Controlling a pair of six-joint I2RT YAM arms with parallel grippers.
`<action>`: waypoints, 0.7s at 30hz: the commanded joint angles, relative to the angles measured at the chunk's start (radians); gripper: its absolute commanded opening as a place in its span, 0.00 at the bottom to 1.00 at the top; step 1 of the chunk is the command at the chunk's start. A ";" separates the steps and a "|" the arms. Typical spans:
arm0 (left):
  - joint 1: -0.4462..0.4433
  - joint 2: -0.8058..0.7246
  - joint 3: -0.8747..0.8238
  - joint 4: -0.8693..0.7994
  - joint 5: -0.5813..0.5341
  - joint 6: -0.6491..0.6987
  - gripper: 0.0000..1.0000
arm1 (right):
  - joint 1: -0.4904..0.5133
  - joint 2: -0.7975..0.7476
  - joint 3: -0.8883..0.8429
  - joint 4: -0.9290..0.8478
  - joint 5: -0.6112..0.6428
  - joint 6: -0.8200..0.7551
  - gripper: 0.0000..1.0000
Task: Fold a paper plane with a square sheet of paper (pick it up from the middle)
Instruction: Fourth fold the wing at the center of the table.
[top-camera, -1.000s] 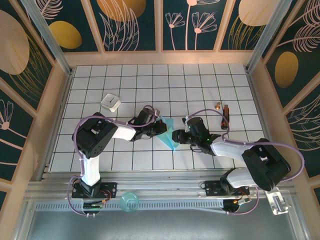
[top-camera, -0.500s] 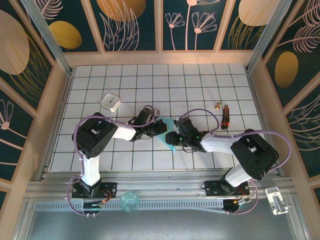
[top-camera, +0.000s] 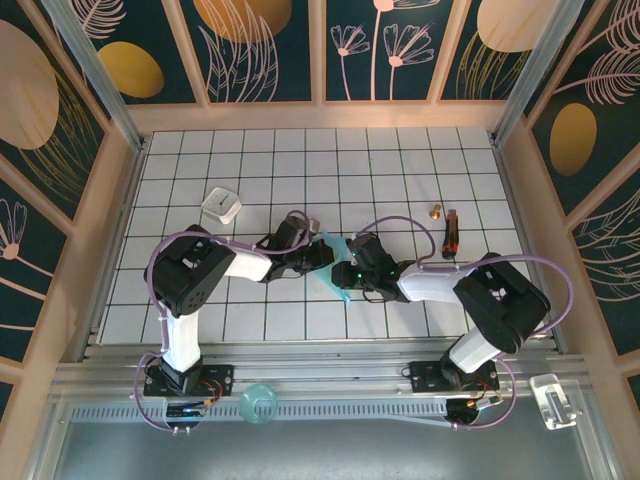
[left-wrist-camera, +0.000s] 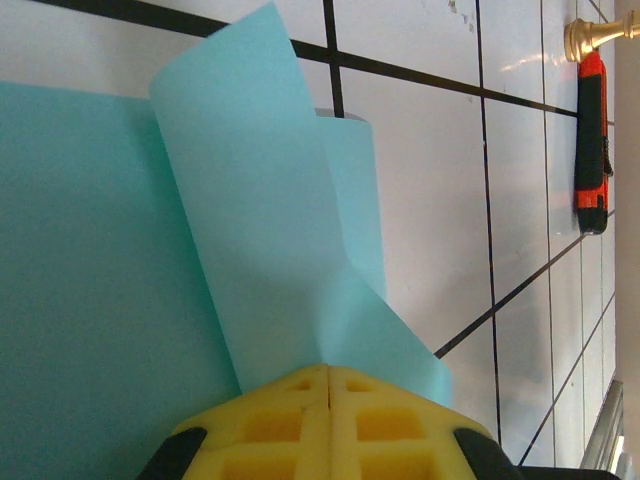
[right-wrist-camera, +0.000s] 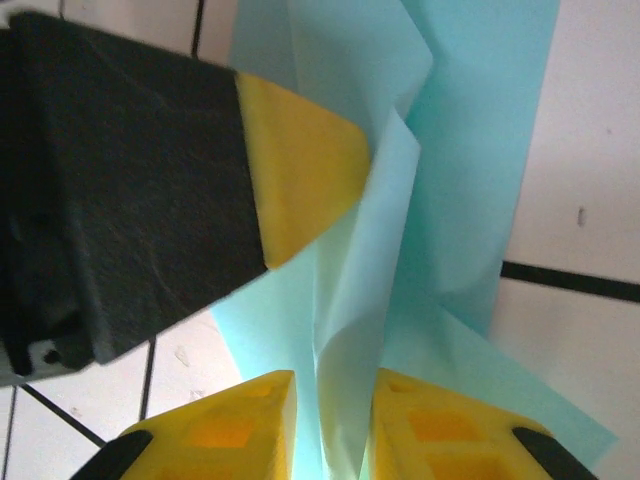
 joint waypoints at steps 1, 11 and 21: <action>0.001 0.035 -0.012 -0.087 -0.048 -0.004 0.04 | -0.024 -0.002 -0.032 0.103 -0.046 0.014 0.22; 0.001 0.032 -0.022 -0.074 -0.040 -0.020 0.04 | -0.086 0.023 -0.090 0.270 -0.193 0.043 0.17; 0.001 0.030 -0.022 -0.072 -0.040 -0.023 0.04 | -0.119 0.074 -0.124 0.349 -0.262 0.106 0.13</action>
